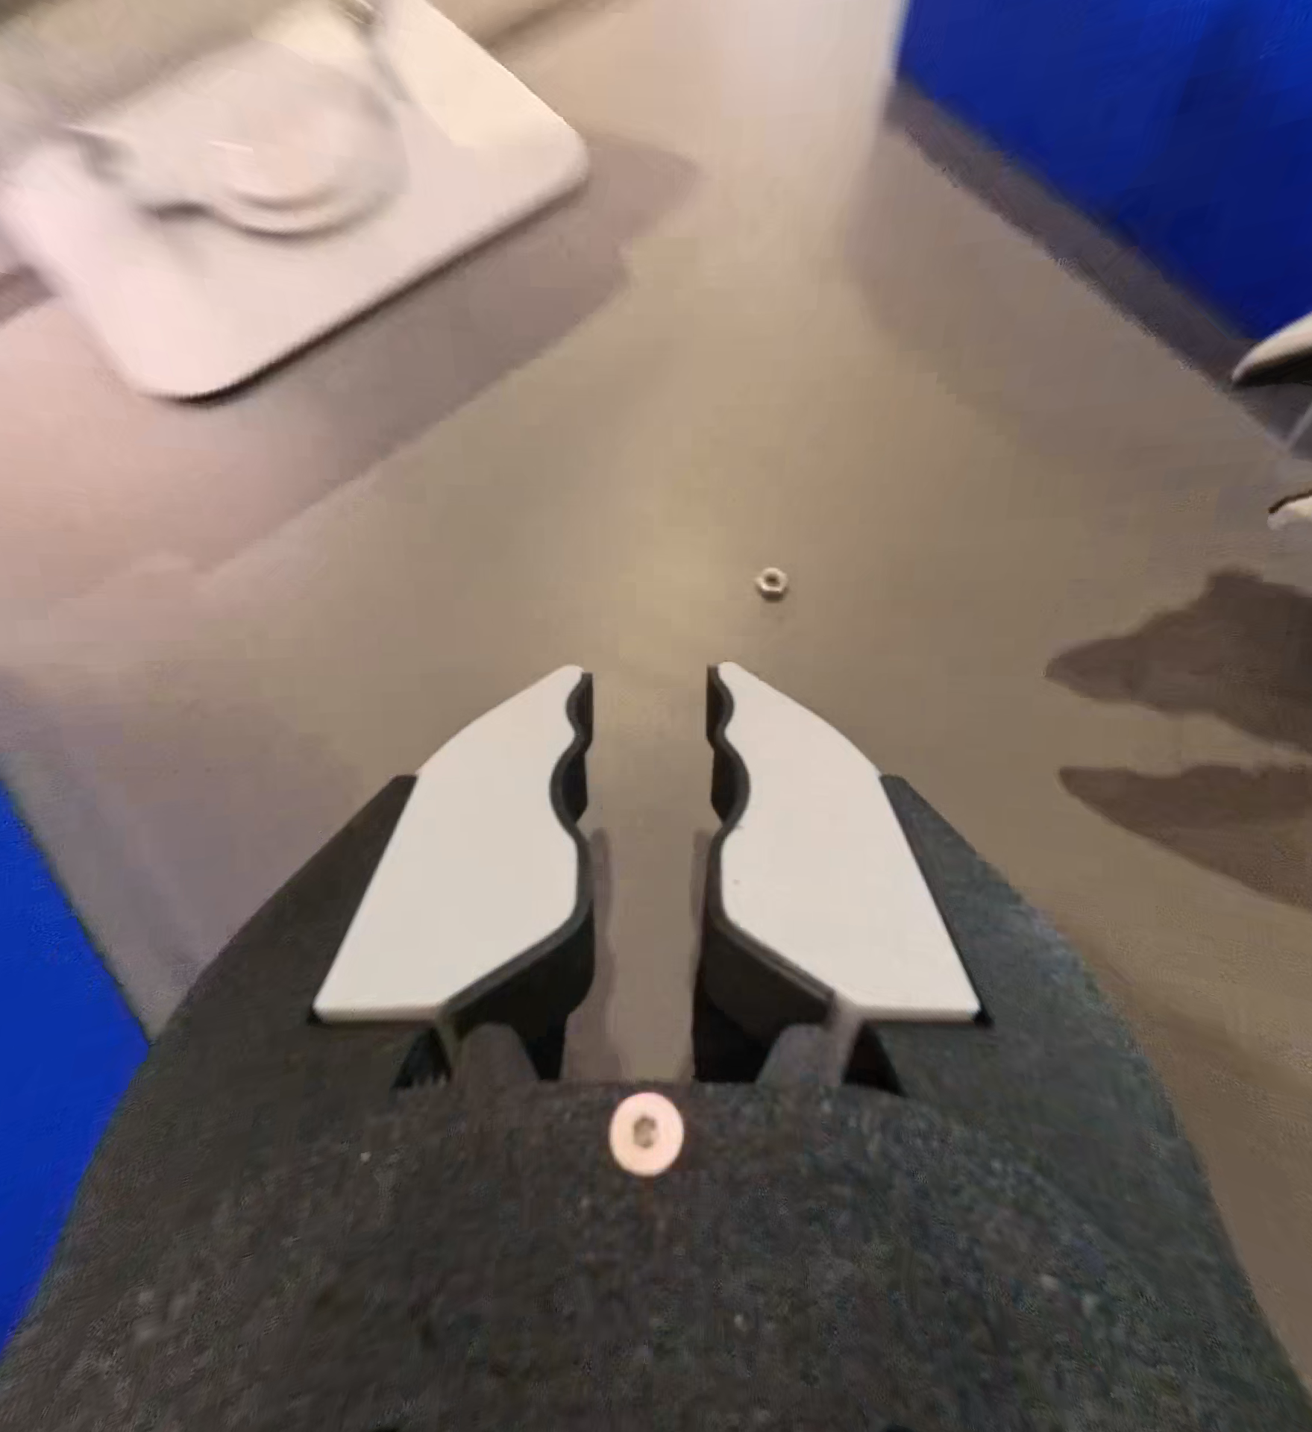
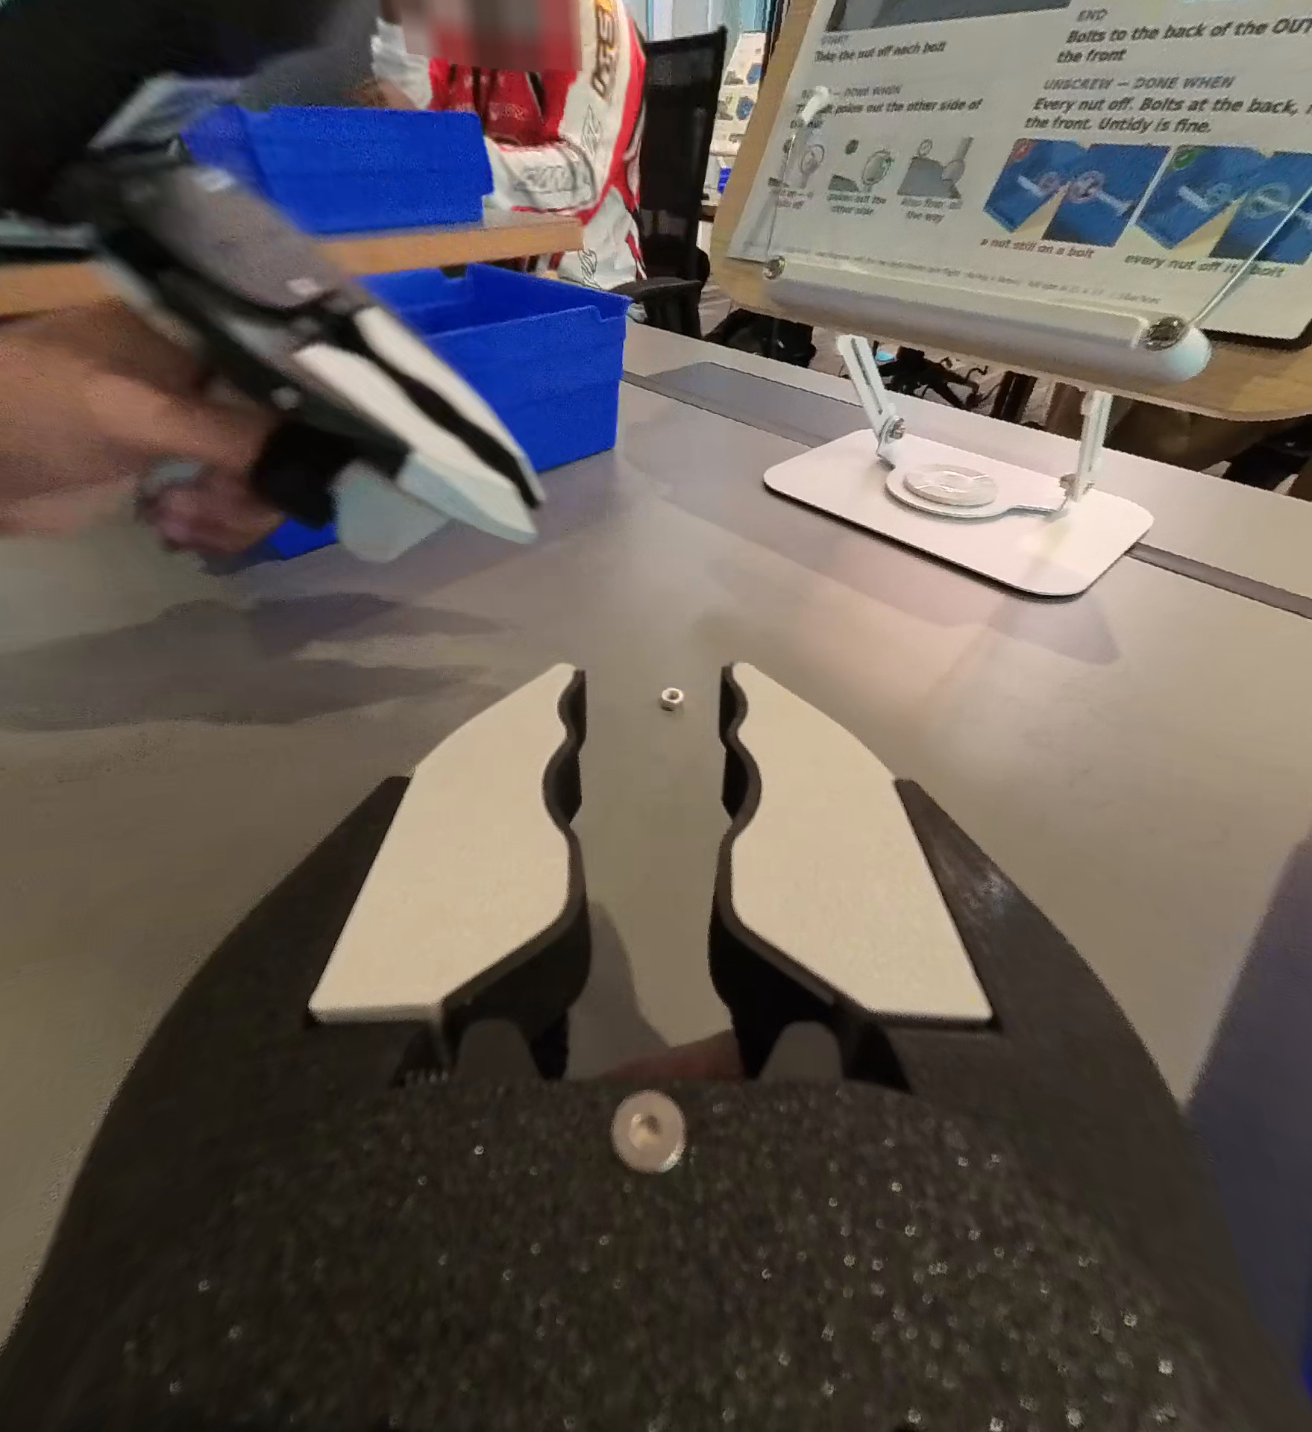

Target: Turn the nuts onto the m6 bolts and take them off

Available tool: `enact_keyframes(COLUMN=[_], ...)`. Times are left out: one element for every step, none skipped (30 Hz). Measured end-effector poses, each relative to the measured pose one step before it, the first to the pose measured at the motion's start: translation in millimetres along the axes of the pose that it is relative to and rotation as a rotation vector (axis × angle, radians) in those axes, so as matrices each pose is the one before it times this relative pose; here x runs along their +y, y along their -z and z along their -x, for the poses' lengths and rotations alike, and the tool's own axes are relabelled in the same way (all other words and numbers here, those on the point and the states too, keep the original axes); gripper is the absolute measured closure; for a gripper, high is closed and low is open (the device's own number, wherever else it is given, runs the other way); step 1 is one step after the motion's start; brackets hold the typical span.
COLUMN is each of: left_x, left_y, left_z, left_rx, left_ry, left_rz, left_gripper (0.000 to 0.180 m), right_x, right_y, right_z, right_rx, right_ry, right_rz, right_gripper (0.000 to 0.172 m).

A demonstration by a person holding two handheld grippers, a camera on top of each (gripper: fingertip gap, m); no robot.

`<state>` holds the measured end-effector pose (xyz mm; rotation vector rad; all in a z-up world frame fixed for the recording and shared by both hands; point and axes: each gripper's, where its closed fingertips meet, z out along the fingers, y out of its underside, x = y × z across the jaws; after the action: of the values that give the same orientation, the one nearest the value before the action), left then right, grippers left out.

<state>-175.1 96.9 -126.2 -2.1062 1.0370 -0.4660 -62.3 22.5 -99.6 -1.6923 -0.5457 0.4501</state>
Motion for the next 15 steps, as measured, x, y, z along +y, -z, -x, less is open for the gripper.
enact_keyframes(left_x=[9.84, 9.67, 7.05, 3.97, 2.89, -0.89, -4.33, -4.35, -2.52, 0.65, 2.41, 1.64, 0.75, -1.33, -2.76], left_y=[11.49, 12.16, 12.85, 11.28, 8.44, 7.05, 5.94, 4.46, 2.65, 0.96, 0.68, 1.3, 1.87, 2.44, 2.15], left_z=[5.78, 6.13, 7.38, 5.05, 2.27, 6.12, 3.52, -0.08, -0.32, -0.08, 1.11, 1.59, -0.15, 0.43, 0.94], left_rx=[-0.0638, -0.0616, -0.0653, -0.0511, -0.0338, -0.0594, -0.0359, -0.0033, 0.003, 0.0079, 0.0058, 0.0068, 0.0177, 0.0089, -0.0011], left_ry=[0.0696, 0.0579, 0.0432, 0.0134, -0.0337, -0.0408, -0.0216, 0.0021, 0.0108, 0.0049, 0.0062, 0.0152, 0.0187, 0.0148, 0.0075], left_rz=[-0.1087, -0.0894, -0.0792, -0.0668, -0.0271, -0.0234, -0.0385, -0.0346, -0.0204, -0.0001, 0.0099, 0.0, -0.0067, -0.0117, -0.0183], left_gripper=[0.153, 0.153, 0.154, 0.154, 0.156, 0.156, 0.156, 0.156, 0.156, 0.156, 0.155, 0.154, 0.153, 0.153, 0.153], right_x=[0.82, 1.79, 2.25, 1.81, 0.89, 0.64, 0.78, 0.79, 1.14, 0.33, 0.61, 2.99, 2.6, -0.45, -2.53], right_y=[-0.58, -1.04, -1.27, -1.52, -1.77, -1.68, -1.76, -1.89, -1.72, -2.05, -3.48, -5.23, -6.72, -7.74, -8.72], right_z=[0.45, -0.44, -1.57, -0.07, 0.34, -0.1, 0.14, 0.3, 0.34, 0.81, 0.41, -2.16, -3.2, -3.15, -2.04], right_rx=[0.0024, 0.009, 0.0168, 0.0047, 0.0018, 0.0029, -0.0002, -0.0039, -0.0062, -0.0139, -0.0145, -0.0032, -0.0036, -0.0115, -0.0247], right_ry=[0.0075, 0.01, 0.0111, 0.0108, 0.0063, -0.0003, -0.0046, -0.0066, -0.0121, -0.0099, 0.0144, 0.0462, 0.0445, 0.0193, 0.0085], right_rz=[0.0054, 0.0113, 0.0144, 0.0113, 0.0074, 0.0048, 0.0061, 0.0065, 0.0129, 0.022, 0.0477, 0.0839, 0.0899, 0.0687, 0.0594], right_gripper=[0.139, 0.139, 0.139, 0.139, 0.139, 0.139, 0.139, 0.139, 0.139, 0.139, 0.14, 0.141, 0.139, 0.138, 0.138])
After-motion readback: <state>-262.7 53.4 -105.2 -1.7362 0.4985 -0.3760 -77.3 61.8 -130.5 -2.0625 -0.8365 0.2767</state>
